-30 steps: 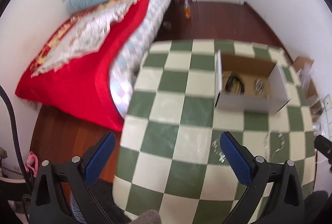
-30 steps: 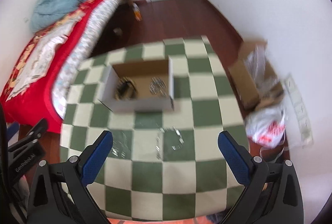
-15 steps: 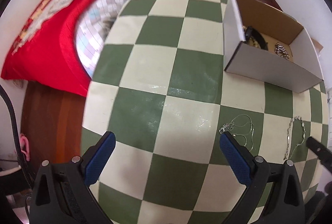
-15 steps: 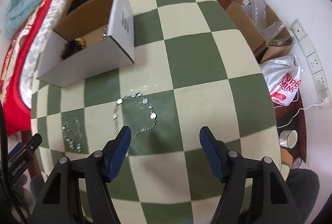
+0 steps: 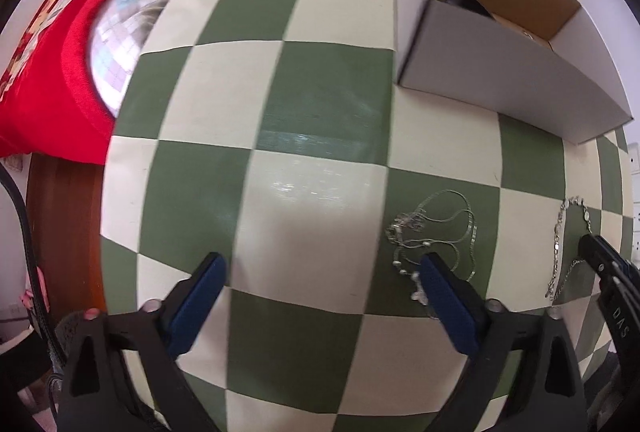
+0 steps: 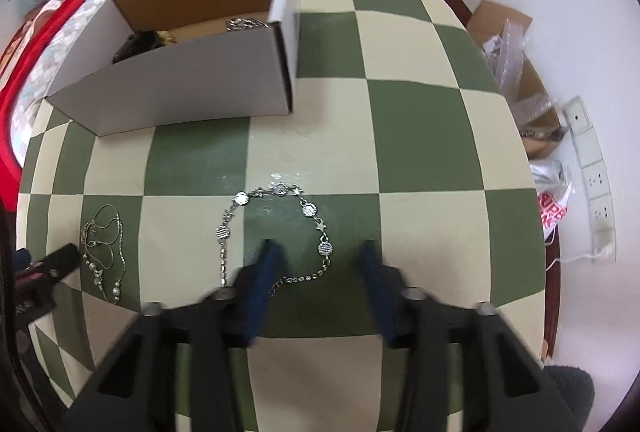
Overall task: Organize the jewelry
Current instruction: 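Grasp the silver disc-link bracelet with the right tool while the left tool reaches the butterfly necklace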
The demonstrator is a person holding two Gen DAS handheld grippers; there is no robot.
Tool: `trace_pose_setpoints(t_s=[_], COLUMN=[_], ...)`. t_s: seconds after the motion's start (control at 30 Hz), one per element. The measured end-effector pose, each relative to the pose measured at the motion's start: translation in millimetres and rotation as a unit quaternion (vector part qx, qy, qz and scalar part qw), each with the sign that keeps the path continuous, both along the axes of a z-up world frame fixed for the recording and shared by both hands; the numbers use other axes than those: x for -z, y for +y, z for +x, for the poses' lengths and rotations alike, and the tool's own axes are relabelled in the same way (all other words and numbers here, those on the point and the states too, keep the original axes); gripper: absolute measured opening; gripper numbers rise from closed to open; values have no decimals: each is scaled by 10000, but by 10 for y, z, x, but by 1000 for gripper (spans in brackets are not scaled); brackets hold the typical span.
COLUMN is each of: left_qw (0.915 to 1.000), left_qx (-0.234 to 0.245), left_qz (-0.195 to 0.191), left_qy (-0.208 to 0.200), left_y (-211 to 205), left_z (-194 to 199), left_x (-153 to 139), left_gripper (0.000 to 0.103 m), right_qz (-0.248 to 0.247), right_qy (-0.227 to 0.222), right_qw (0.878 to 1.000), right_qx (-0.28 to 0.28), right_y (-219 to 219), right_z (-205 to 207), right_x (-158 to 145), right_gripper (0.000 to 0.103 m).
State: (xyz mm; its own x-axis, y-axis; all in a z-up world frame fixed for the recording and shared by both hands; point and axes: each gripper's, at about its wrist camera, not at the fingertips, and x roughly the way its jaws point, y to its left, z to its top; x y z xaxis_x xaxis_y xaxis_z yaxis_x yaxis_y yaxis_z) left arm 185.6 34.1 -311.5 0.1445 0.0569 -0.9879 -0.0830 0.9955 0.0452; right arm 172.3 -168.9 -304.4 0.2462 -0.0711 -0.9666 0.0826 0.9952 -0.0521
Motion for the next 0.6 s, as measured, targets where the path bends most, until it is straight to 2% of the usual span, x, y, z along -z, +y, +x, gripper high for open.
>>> trace_pose_setpoints(t_s=[0.03, 0.07, 0.17, 0.27, 0.33, 0.37, 0.4, 0.43, 0.53, 0.6], left_qw=[10000, 10000, 9999, 9998, 9996, 9994, 9994, 9992, 9991, 9989], left_qx=[8, 3, -25, -17, -3, 9, 42, 94, 152, 145], left_qz=[-2, -29, -58, -86, -200, -267, -234, -249, -234, -285], left_qy=[19, -6, -99, -173, -219, -241, -264, -308, -328, -340], left_y=[-27, -42, -79, -122, -152, -179, -213, -247, -298, -297], left_z=[-9, -20, -56, -85, -97, -102, -94, -80, -31, -18], left_x=[19, 25, 27, 9, -14, -30, -48, -72, -110, -109], left_gripper=[93, 93, 91, 83, 66, 61, 50, 35, 3, 2], right_qz=[-5, -7, -9, -10, -22, -25, -26, -21, -5, 2], right_qy=[-2, 7, 0, -7, -6, -7, -9, -10, -8, 4], right_qw=[10000, 10000, 10000, 10000, 9999, 9999, 9999, 10000, 10000, 10000], right_qx=[-20, -29, -56, -95, -100, -100, -99, -92, -84, -82], right_y=[9, 15, 4, -10, -9, -8, -10, -15, -33, -38], right_z=[2, 5, -19, -1, 1, 2, 1, 0, 14, 23], right_x=[-8, -7, -8, -14, -19, -20, -22, -25, -19, -18], right_gripper=[17, 11, 7, 7, 7, 7, 7, 7, 7, 7])
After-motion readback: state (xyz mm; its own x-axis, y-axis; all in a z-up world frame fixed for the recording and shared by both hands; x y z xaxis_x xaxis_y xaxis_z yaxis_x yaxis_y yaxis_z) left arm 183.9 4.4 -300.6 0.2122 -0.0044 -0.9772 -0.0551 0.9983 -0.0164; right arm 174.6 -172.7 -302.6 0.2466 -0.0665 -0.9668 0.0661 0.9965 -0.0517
